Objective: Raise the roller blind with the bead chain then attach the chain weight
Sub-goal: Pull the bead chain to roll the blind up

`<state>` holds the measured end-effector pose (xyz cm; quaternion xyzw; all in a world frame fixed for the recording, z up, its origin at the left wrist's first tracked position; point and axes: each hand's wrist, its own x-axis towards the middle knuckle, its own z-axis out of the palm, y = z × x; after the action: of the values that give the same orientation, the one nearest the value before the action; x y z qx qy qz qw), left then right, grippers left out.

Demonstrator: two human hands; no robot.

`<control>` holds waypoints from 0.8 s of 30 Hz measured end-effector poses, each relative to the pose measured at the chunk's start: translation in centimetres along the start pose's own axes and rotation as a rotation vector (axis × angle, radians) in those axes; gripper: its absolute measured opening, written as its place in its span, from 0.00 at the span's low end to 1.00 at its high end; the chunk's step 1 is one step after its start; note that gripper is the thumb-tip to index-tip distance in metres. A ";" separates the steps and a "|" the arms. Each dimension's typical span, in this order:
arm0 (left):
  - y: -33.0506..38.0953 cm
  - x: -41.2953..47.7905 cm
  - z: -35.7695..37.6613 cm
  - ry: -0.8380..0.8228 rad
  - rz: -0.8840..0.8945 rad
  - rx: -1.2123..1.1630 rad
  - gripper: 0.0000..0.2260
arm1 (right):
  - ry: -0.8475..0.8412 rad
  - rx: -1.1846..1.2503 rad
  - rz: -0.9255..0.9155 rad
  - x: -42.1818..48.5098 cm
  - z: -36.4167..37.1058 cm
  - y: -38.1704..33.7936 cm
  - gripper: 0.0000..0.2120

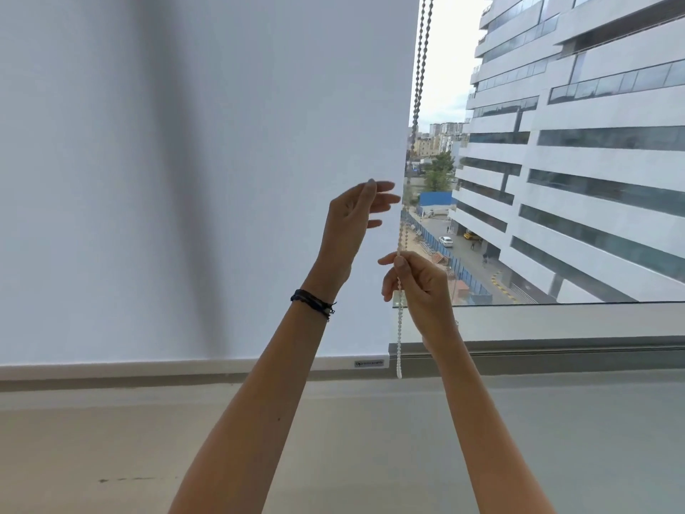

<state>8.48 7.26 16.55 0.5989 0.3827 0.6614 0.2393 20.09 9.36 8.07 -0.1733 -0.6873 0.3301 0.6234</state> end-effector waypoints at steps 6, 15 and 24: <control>2.5 1.9 2.1 0.026 0.157 0.035 0.14 | -0.046 -0.050 0.005 0.2 -0.1 0.7 0.11; 1.1 2.2 3.0 0.166 0.248 0.084 0.09 | -0.027 0.039 0.037 -1.1 0.3 2.8 0.14; 1.0 2.1 1.1 0.106 0.283 0.178 0.09 | -0.001 -0.072 0.077 -1.0 0.7 2.4 0.14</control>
<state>9.39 8.52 18.63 0.6300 0.3638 0.6826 0.0691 19.18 10.29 5.73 -0.2217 -0.6919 0.3288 0.6033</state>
